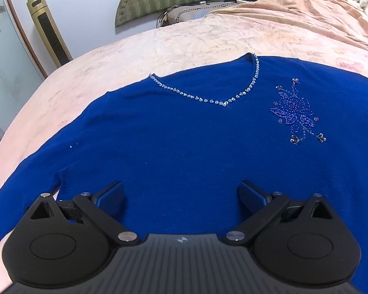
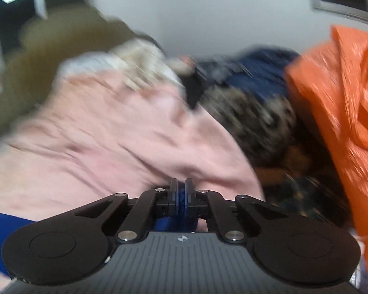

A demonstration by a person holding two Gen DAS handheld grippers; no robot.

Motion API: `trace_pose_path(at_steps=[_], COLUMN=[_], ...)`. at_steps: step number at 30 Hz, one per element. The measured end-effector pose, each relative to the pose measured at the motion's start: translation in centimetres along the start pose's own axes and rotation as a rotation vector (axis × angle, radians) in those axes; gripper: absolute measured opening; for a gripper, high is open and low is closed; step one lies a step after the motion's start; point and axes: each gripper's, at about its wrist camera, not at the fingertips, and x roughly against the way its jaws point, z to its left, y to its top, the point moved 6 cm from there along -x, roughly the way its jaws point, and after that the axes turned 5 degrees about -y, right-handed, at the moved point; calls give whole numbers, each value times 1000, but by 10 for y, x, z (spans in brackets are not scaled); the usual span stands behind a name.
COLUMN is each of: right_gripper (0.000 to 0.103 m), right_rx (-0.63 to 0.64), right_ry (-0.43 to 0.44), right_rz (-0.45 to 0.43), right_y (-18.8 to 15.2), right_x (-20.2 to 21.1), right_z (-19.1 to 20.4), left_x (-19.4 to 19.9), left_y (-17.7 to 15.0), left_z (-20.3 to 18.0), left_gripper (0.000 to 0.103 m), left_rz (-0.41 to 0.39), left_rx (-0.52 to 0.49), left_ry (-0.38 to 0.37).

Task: Fold small clothes
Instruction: 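Lift the held sleeve with the right tool and swing it across the body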

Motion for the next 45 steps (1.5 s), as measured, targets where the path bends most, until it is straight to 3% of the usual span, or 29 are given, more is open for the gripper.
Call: trace_pose_path(at_steps=[2,3,4,5,6,7,8,9,10,12,14,17,19,21,25,28,29,30,34,38,43,45], right_gripper=[6,11,9,20,48,58,56,55,55,59,72,72,75,77,77,43,19,7,5,5,22,40], right_rx=[57,78,90,97,103,99,67,-2,-108,-264,-284,-320,-483,-621,-622,-657,-648,-630,-554,-526,-593,-676], right_ry=[92,138,144,81,-78,-301,-489,-560,-497,-270,-113,59,215,302,194,156,145,125,116,123,126,133], right_rz=[-107,-155,-185,-197,-193,-182,-171,-181,-213,-207,-95,30,117,214,297,338,338,329,259,243,287,261], right_y=[1,0,-4,-6,-8,-12,-15,-16,-18,-22,-26,-33,-38,-45,-45,-53,-60,-63,-75,-91,-115,-115], right_x=[35,52,65,72,74,75,80,89,100,107,91,60,39,17,-19,-34,-33,-30,1,42,59,58], right_z=[3,1,-6,-16,-29,-45,-62,-74,-82,-80,-62,-33,-20,-5,17,21,23,24,18,13,-2,-10], left_x=[0,-1,-2,-3,-4,-4,-4,-3,-2,-1,0,2,2,2,1,0,0,-1,-2,-3,-1,2], left_y=[-1,-1,-1,-1,-1,0,0,1,1,2,1,-2,-3,-2,-1,-2,-2,-2,-2,-2,-3,-4], left_z=[2,3,4,4,4,4,4,4,3,2,2,2,4,6,9,9,10,10,12,14,13,14], left_gripper=[101,101,101,101,101,101,101,101,101,101,101,101,101,101,101,101,101,101,101,101,101,101], left_rz=[2,4,6,9,13,16,15,13,11,6,5,10,10,11,11,10,10,11,14,15,13,7], left_rx=[4,6,11,15,18,21,21,18,14,8,11,8,7,15,30,30,30,32,37,47,46,44], left_ry=[0,-1,-2,-4,-7,-9,-8,-7,-6,-6,-11,-13,-6,-5,-6,-12,-13,-14,-24,-27,-36,-36])
